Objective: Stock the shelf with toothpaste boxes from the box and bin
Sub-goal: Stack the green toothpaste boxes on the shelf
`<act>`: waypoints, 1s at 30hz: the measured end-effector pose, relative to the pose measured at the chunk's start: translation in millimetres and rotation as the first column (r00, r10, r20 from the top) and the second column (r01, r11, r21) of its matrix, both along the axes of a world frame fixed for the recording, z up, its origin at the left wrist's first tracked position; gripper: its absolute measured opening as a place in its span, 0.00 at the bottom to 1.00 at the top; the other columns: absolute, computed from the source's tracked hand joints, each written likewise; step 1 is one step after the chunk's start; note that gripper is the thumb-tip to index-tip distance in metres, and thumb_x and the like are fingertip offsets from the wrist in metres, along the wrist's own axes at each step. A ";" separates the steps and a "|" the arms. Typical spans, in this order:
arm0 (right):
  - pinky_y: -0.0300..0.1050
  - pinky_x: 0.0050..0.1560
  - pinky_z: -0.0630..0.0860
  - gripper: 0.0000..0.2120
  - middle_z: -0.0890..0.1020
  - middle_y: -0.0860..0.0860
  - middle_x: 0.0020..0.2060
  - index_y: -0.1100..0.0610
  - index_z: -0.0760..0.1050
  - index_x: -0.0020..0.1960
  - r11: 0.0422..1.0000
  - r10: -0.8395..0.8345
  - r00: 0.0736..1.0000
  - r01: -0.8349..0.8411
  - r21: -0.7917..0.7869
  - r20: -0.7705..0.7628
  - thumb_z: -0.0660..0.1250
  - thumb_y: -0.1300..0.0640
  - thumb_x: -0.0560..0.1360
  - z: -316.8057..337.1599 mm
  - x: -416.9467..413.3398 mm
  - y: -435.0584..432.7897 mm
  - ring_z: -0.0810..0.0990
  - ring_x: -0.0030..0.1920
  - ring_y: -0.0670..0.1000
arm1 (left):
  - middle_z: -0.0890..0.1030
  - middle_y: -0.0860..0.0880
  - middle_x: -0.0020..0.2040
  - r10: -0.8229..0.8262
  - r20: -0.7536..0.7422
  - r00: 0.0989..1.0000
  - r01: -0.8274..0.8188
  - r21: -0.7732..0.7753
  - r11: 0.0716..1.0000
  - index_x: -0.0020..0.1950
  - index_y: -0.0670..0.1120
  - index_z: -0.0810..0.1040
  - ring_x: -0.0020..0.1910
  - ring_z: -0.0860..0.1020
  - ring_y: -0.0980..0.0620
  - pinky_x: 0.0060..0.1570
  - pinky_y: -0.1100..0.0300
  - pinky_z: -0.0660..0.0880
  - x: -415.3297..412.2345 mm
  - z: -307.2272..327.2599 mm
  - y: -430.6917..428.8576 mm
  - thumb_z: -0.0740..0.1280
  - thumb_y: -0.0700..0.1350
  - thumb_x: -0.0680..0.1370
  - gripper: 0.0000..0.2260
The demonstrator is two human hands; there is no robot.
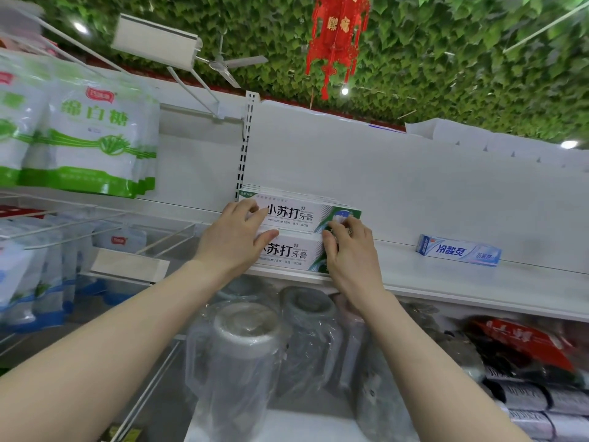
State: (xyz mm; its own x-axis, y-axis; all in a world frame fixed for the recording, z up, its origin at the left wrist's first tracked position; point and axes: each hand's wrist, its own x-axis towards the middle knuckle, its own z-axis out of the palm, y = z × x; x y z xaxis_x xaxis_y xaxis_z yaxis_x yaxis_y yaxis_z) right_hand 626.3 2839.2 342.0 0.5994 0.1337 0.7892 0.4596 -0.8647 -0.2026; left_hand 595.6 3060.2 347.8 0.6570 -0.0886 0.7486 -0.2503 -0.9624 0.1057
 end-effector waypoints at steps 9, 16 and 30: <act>0.58 0.70 0.64 0.26 0.74 0.60 0.67 0.61 0.72 0.70 0.994 -0.110 0.990 0.110 0.000 0.089 0.53 0.48 0.79 -17.0 -35.4 7.6 0.69 0.69 0.63 | 0.76 0.42 0.62 -0.060 0.169 0.984 0.057 0.021 0.998 0.66 0.40 0.75 0.62 0.72 0.42 0.60 0.48 0.73 -42.3 -24.3 9.1 0.63 0.49 0.79 0.19; 0.56 0.70 0.65 0.21 0.74 0.61 0.65 0.61 0.71 0.69 0.999 -0.042 0.989 0.038 0.028 0.142 0.61 0.55 0.78 -108.5 -92.4 31.6 0.68 0.70 0.63 | 0.77 0.41 0.56 -0.220 0.179 0.959 0.212 0.066 0.975 0.61 0.39 0.78 0.58 0.74 0.41 0.57 0.52 0.73 -89.4 -106.7 12.3 0.64 0.44 0.78 0.14; 0.54 0.66 0.68 0.20 0.74 0.58 0.61 0.60 0.73 0.67 0.997 0.006 0.928 -0.035 -0.070 -0.373 0.64 0.64 0.75 -391.0 -223.6 46.5 0.72 0.64 0.60 | 0.79 0.42 0.55 -0.335 -0.210 0.919 0.311 -0.136 0.941 0.59 0.40 0.80 0.56 0.74 0.40 0.57 0.53 0.72 -171.2 -361.8 29.3 0.63 0.39 0.79 0.11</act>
